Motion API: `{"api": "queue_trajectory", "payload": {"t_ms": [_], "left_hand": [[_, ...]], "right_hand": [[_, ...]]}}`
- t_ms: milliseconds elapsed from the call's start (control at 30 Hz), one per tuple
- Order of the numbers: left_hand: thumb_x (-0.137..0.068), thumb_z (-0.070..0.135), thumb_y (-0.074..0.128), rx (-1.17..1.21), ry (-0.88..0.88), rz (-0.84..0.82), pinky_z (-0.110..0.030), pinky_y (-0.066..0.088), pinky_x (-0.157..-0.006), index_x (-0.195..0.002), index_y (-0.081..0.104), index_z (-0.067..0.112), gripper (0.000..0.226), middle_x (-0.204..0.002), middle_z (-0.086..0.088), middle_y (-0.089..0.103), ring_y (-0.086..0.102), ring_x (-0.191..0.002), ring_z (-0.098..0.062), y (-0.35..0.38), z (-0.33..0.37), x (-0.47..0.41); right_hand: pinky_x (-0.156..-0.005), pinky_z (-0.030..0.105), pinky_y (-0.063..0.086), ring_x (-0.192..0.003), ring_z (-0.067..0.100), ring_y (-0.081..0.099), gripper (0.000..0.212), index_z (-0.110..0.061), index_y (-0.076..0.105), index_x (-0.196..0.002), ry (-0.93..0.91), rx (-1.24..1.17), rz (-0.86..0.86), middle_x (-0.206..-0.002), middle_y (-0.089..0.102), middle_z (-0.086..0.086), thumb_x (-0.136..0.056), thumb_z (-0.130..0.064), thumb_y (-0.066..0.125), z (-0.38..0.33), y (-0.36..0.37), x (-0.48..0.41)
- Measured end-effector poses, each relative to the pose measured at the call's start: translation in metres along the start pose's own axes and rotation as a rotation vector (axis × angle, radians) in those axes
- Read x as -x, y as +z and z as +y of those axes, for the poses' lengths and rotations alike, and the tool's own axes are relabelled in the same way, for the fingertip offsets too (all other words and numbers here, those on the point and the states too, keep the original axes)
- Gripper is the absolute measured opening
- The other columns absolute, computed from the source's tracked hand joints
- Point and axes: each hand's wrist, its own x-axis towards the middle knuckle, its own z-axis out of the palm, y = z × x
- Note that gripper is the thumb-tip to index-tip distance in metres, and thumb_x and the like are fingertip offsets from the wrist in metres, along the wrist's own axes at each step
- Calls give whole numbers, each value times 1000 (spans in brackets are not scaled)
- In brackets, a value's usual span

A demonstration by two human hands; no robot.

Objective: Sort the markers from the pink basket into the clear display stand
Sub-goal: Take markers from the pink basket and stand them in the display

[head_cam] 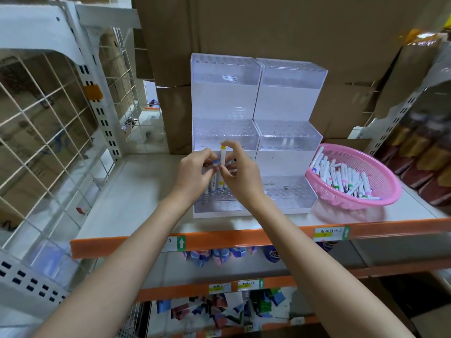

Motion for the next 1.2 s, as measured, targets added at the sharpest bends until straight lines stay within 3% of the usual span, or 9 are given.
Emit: {"api": "queue_trajectory", "payload": {"t_ms": [267,467,700,1000,1200], "left_hand": [[-67,-9,74,-95,68,-33,-22,38,-69,-79,65,0,17,-79,-14,65,62,-77,-31,2,-3,1],[-70,-6,75,-150,111,-35,-29,45,-73,-83,67,-1,17,-83,-12,66,61,-81,-31,1,-4,1],[-72,0,74,-302,200,-19,-40,51,-66,-87,69,1,15,-85,-8,62,54,-78,-30,-4,-4,8],[-76,2,73,-293,205,-70,-36,51,-78,-105,68,4,29,-97,-8,60,54,-92,-25,-11,-5,16],[-78,1,71,-291,217,-58,-37,51,-76,-108,68,3,30,-97,-9,59,53,-91,-25,-12,-6,19]], "right_hand": [[-70,42,56,-74,15,66,47,-27,47,-121,-13,6,-21,-84,61,-3,-86,-2,64,0,-2,3],[-70,41,56,-73,14,65,43,-23,49,-122,-30,29,-24,-81,59,-8,-87,-5,65,0,-3,4],[-71,40,55,-73,15,63,41,-22,48,-121,-58,59,-50,-84,57,-6,-87,-4,64,1,-1,6],[-69,38,55,-72,16,62,40,-19,50,-120,-62,132,-49,-85,60,-1,-86,-5,65,9,6,13],[-69,37,54,-71,17,61,38,-17,50,-118,-78,153,-52,-83,57,-2,-85,-4,65,10,6,11]]}}
